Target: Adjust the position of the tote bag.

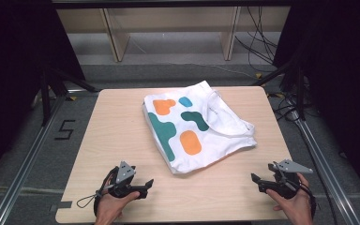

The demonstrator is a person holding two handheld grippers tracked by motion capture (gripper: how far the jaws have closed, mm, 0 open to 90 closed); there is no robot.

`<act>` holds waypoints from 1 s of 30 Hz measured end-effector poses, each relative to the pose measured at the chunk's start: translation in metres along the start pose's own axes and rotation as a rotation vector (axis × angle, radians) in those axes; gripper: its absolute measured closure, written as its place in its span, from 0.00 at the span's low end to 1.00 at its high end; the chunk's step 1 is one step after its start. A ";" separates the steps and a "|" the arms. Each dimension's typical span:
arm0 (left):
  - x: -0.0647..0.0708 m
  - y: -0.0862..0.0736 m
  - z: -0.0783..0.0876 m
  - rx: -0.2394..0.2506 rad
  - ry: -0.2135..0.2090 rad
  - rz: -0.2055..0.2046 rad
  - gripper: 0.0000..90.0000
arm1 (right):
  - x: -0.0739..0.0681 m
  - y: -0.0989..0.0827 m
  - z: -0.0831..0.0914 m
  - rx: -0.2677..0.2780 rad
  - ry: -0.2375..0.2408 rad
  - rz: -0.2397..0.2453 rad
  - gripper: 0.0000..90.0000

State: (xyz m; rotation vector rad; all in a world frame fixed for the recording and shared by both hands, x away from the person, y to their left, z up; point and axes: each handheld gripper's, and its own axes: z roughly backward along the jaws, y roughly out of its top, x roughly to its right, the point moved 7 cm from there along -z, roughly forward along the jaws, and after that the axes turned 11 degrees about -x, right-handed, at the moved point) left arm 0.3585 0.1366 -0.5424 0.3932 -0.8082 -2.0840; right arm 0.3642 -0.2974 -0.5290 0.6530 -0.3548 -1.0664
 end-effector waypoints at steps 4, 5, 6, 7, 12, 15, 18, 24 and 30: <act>0.000 0.000 -0.001 -0.012 0.007 -0.004 0.16 | 0.000 0.000 0.000 -0.004 -0.003 -0.007 0.23; 0.000 -0.001 -0.001 -0.017 0.009 -0.014 0.16 | 0.000 0.000 0.000 -0.004 -0.005 -0.010 0.23; 0.000 -0.001 -0.002 -0.014 0.008 -0.004 0.16 | 0.000 0.000 0.000 -0.003 -0.005 -0.010 0.23; 0.000 -0.001 -0.002 -0.014 0.008 -0.004 0.16 | 0.001 0.000 -0.001 -0.004 -0.005 -0.007 0.23; 0.000 -0.002 -0.004 -0.031 0.013 0.000 0.17 | 0.001 0.000 -0.001 -0.002 -0.005 -0.005 0.23; 0.000 -0.003 -0.004 -0.058 0.005 -0.025 0.18 | 0.000 -0.001 -0.002 -0.006 -0.005 -0.028 0.23; 0.001 -0.003 -0.006 -0.063 0.001 -0.023 0.18 | 0.000 -0.001 -0.001 -0.012 0.003 -0.041 0.23; 0.001 -0.003 -0.008 -0.069 -0.013 0.010 0.20 | 0.004 -0.001 -0.002 -0.009 -0.002 -0.008 0.23; 0.013 0.006 -0.010 -0.031 -0.054 0.043 0.21 | 0.006 -0.002 -0.005 -0.009 0.011 -0.012 0.23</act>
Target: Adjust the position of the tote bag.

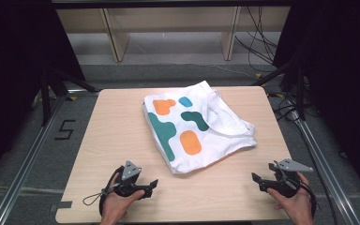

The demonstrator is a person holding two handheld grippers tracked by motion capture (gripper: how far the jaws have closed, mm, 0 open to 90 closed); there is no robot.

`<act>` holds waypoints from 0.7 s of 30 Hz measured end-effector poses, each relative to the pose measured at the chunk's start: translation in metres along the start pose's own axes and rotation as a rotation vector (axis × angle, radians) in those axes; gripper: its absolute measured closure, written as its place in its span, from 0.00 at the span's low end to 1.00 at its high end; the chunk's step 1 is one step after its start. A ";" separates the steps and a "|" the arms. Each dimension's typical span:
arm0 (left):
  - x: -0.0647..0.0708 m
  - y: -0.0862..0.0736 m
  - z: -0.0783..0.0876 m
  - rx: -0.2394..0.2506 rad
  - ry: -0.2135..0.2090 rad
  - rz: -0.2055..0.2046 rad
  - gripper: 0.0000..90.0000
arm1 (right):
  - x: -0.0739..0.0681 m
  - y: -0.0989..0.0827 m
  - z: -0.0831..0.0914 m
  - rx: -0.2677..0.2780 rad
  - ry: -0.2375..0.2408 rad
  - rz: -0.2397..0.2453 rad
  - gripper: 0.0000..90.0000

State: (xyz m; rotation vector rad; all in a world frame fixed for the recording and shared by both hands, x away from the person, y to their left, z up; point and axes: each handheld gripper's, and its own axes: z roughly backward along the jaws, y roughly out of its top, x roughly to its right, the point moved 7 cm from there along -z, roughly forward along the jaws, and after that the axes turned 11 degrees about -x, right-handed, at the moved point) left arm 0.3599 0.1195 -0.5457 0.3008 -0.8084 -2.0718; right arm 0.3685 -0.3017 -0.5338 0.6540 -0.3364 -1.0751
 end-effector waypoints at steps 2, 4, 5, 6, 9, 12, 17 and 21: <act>0.008 0.003 -0.004 0.010 -0.023 0.030 0.24 | -0.001 -0.001 0.001 -0.005 0.007 -0.046 0.23; 0.016 0.007 -0.007 0.012 -0.060 0.019 0.26 | 0.001 0.000 -0.001 -0.004 -0.011 -0.034 0.23; 0.016 0.007 -0.007 0.012 -0.060 0.019 0.26 | 0.001 0.000 -0.001 -0.004 -0.011 -0.034 0.23; 0.021 0.009 -0.009 0.025 -0.069 0.023 0.26 | 0.003 0.001 -0.001 -0.004 -0.011 -0.006 0.23; 0.031 0.016 -0.015 0.051 -0.097 0.040 0.31 | 0.001 0.001 0.001 -0.017 -0.003 0.009 0.23; 0.040 0.026 -0.022 0.064 -0.132 0.041 0.33 | -0.001 0.002 0.001 -0.010 -0.013 0.007 0.23; 0.042 0.036 -0.028 0.076 -0.161 0.073 0.35 | -0.003 0.002 0.002 -0.015 -0.004 0.012 0.24; 0.041 0.047 -0.034 0.077 -0.171 0.122 0.36 | -0.006 0.003 0.002 -0.014 0.003 -0.019 0.24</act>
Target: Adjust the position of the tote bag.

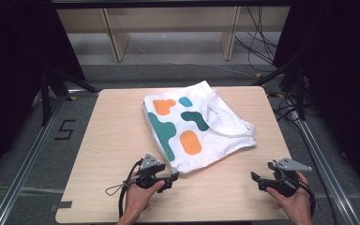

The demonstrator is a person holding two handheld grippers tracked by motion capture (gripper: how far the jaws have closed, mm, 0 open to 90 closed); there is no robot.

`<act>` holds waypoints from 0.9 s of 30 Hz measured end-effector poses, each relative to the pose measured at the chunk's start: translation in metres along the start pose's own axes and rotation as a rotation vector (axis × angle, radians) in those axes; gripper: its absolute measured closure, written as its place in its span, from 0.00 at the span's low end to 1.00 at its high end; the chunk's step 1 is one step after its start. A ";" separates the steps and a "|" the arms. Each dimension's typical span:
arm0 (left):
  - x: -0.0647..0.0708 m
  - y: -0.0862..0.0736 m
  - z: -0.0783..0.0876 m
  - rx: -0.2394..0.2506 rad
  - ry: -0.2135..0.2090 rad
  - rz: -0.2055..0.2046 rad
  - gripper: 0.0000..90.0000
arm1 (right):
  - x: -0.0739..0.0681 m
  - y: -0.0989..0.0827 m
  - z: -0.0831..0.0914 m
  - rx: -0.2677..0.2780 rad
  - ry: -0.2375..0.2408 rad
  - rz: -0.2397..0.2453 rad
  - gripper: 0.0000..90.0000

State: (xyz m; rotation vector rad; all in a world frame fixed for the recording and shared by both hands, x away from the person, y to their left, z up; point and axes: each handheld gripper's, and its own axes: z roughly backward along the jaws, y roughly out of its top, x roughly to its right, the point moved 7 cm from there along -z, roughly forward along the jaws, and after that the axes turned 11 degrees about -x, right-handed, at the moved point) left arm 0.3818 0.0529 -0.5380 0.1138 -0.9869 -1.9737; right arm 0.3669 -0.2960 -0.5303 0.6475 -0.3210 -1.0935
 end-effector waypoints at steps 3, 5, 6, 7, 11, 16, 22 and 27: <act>-0.004 0.005 -0.004 -0.034 0.016 0.007 0.37 | 0.003 0.001 -0.001 -0.002 0.001 0.032 0.24; -0.003 0.008 -0.008 -0.039 0.017 0.018 0.38 | 0.004 0.002 -0.002 0.004 -0.007 0.043 0.24; -0.003 0.008 -0.008 -0.039 0.017 0.018 0.39 | 0.004 0.002 -0.002 0.004 -0.007 0.043 0.24; -0.001 0.010 -0.013 -0.044 0.037 0.010 0.39 | 0.003 0.001 -0.002 -0.002 -0.002 0.041 0.25; -0.003 0.011 -0.019 -0.072 0.032 0.011 0.37 | 0.005 0.003 -0.002 0.021 -0.013 0.053 0.25; -0.007 0.016 -0.025 -0.029 0.028 0.078 0.41 | 0.000 0.001 -0.001 -0.004 0.004 0.001 0.25; -0.014 0.017 -0.028 -0.018 0.030 0.080 0.76 | 0.003 0.004 -0.002 0.019 -0.010 0.055 0.25; -0.017 0.014 -0.027 -0.043 0.022 0.028 0.86 | 0.004 0.003 -0.002 0.019 -0.020 0.073 0.25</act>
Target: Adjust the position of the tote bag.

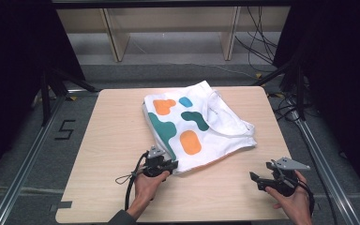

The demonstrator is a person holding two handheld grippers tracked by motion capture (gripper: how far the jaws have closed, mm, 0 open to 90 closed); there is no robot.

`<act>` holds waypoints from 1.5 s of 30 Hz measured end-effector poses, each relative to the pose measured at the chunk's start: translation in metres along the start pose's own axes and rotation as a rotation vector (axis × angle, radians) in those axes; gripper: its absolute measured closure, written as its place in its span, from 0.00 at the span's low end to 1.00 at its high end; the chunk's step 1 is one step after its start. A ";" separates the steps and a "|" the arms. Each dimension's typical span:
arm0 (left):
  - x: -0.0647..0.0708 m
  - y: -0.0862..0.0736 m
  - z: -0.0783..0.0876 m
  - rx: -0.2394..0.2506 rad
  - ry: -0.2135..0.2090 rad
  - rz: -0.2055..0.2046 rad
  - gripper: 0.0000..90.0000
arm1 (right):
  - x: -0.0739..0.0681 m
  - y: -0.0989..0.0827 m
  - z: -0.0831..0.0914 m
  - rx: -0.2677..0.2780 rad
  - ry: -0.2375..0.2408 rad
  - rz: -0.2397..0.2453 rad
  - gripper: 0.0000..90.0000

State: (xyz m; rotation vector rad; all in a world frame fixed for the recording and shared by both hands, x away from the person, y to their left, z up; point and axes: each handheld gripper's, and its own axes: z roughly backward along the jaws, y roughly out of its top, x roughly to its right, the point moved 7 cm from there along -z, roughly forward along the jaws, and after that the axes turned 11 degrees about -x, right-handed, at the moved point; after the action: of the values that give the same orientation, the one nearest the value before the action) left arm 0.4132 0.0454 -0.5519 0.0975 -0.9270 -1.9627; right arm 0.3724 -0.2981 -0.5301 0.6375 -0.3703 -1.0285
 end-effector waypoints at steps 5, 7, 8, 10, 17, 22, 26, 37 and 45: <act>-0.010 -0.002 0.011 -0.002 -0.006 -0.028 0.88 | -0.002 0.000 0.000 0.002 0.023 -0.005 0.25; -0.018 -0.004 0.017 -0.016 0.001 -0.044 0.89 | -0.002 0.000 0.000 0.006 0.020 -0.002 0.25; -0.025 -0.005 0.021 -0.014 -0.002 -0.043 0.89 | -0.003 0.000 0.000 0.004 0.023 -0.005 0.26; -0.034 -0.009 0.027 -0.045 0.005 -0.084 0.89 | -0.005 -0.001 -0.001 -0.003 0.035 -0.006 0.26; -0.051 -0.012 0.036 -0.065 0.002 -0.106 0.91 | -0.009 0.000 -0.002 -0.013 0.057 -0.007 0.28; -0.072 -0.011 0.046 -0.106 0.047 -0.143 0.92 | -0.016 0.011 -0.006 0.014 0.111 0.008 0.27; -0.095 -0.008 0.051 -0.112 0.065 -0.102 0.92 | -0.020 0.017 -0.013 0.017 0.117 0.070 0.28; -0.125 -0.002 0.052 -0.122 0.092 -0.082 0.93 | -0.059 0.033 -0.029 0.003 0.166 0.260 0.33; -0.132 0.003 0.050 -0.133 0.110 -0.092 0.92 | -0.073 0.047 -0.046 -0.003 0.202 0.363 0.45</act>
State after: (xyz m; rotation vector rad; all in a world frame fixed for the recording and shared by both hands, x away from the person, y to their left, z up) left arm 0.4687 0.1754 -0.5528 0.1727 -0.7306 -2.0763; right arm 0.3954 -0.2027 -0.5340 0.6376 -0.2936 -0.6128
